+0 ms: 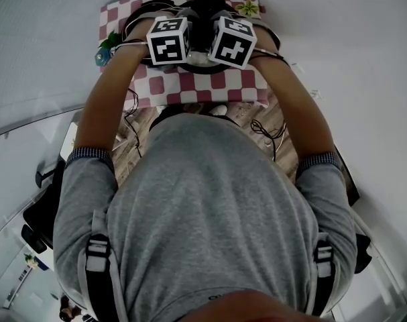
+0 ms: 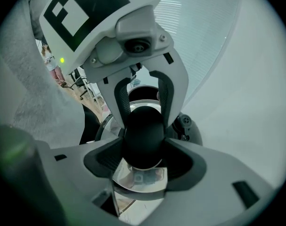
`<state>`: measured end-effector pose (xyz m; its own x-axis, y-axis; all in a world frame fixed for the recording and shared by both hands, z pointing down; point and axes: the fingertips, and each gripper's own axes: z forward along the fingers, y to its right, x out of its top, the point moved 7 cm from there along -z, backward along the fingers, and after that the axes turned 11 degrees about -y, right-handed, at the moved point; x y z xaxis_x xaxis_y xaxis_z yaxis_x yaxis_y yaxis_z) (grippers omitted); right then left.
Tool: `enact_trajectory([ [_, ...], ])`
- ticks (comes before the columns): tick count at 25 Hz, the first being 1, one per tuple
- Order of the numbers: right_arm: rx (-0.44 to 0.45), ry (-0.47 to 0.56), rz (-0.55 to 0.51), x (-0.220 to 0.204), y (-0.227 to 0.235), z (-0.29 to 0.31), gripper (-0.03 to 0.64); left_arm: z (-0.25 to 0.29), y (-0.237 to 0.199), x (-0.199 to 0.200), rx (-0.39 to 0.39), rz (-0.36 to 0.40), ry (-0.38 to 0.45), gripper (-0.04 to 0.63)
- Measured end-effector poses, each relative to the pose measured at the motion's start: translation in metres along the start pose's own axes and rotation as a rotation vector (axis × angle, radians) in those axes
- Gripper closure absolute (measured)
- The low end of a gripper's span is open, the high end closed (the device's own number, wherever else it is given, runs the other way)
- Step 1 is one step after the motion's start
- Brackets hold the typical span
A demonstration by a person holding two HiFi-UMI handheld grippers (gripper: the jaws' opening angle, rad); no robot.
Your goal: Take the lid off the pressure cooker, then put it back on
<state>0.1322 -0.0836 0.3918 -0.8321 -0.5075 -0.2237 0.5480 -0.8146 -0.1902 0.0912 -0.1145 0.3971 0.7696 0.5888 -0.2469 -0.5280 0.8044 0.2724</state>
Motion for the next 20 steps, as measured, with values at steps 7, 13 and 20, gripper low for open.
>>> enact_trajectory([
  [7,0.014,-0.010,0.025,-0.045,-0.001,0.001,0.334,0.021,0.002,0.038,-0.023,0.008,0.022,0.293],
  [13,0.028,-0.027,0.040,-0.074,-0.001,0.012,0.336,0.046,0.004,0.059,-0.046,0.008,0.015,0.293],
  [20,0.071,-0.036,0.036,-0.095,-0.005,0.035,0.336,0.075,0.011,0.068,-0.089,-0.020,0.020,0.293],
])
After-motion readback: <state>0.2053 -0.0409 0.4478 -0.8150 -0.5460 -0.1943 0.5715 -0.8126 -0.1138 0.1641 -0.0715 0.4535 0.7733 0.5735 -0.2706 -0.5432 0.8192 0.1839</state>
